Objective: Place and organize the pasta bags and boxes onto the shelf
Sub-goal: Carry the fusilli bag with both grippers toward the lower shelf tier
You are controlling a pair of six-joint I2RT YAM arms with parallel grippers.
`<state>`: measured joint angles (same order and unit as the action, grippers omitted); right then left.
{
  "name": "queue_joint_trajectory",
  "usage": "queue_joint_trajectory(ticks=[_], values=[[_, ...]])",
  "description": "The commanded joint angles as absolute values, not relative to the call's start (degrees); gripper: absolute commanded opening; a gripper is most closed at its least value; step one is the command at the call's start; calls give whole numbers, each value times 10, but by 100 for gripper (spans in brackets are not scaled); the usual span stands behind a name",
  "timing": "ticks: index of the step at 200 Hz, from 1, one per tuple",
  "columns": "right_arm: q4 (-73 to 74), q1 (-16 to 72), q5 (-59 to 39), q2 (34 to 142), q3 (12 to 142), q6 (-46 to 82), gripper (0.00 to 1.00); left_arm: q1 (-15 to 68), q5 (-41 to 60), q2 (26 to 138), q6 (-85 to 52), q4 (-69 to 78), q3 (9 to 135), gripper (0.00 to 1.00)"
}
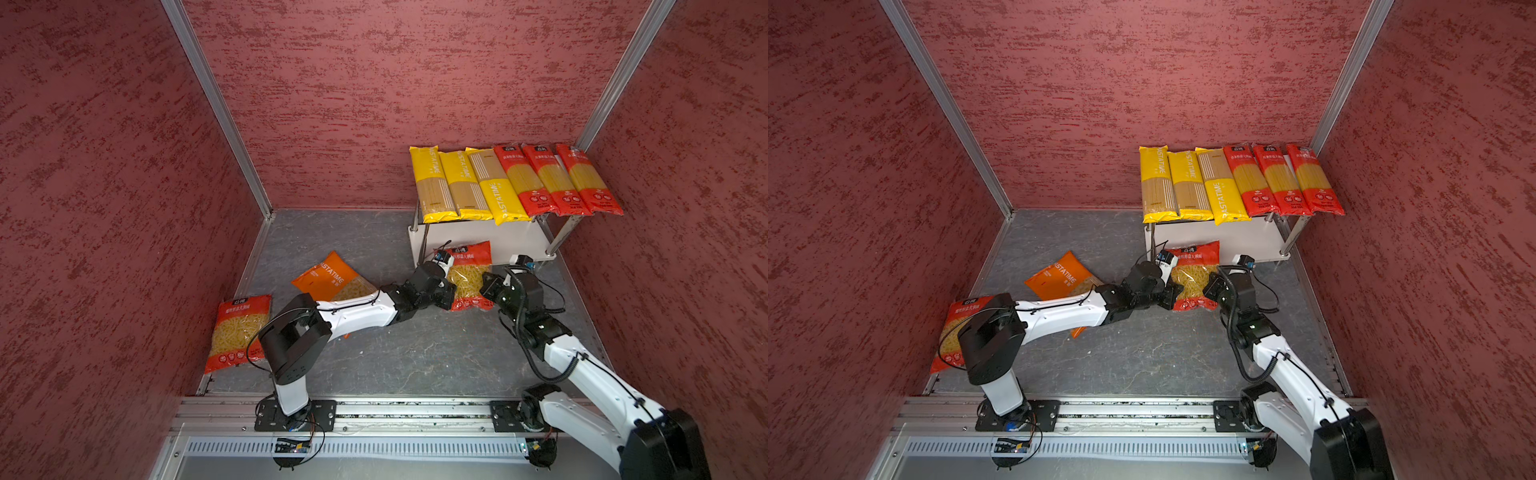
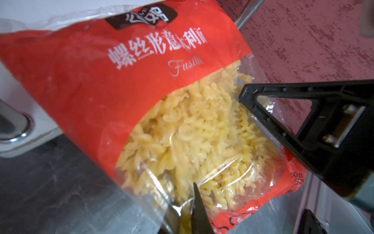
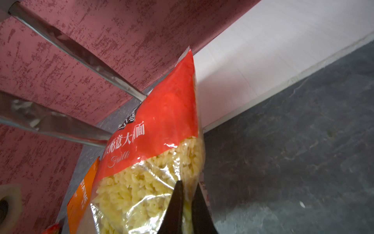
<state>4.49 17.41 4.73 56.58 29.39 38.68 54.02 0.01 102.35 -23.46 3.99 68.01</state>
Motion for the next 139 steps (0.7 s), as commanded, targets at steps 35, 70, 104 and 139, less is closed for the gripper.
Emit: queue_joint_trajectory(ticks=[35, 70, 104, 139], values=[[338, 155, 61, 746, 340, 372, 0, 531, -114, 1085, -207, 118, 760, 1], [331, 149, 44, 825, 387, 390, 7, 527, -158, 1117, -212, 100, 787, 1], [289, 143, 20, 828, 378, 415, 24, 510, -164, 1129, -269, 53, 811, 1], [232, 132, 1, 769, 329, 431, 40, 498, -146, 1137, -312, 17, 824, 0]])
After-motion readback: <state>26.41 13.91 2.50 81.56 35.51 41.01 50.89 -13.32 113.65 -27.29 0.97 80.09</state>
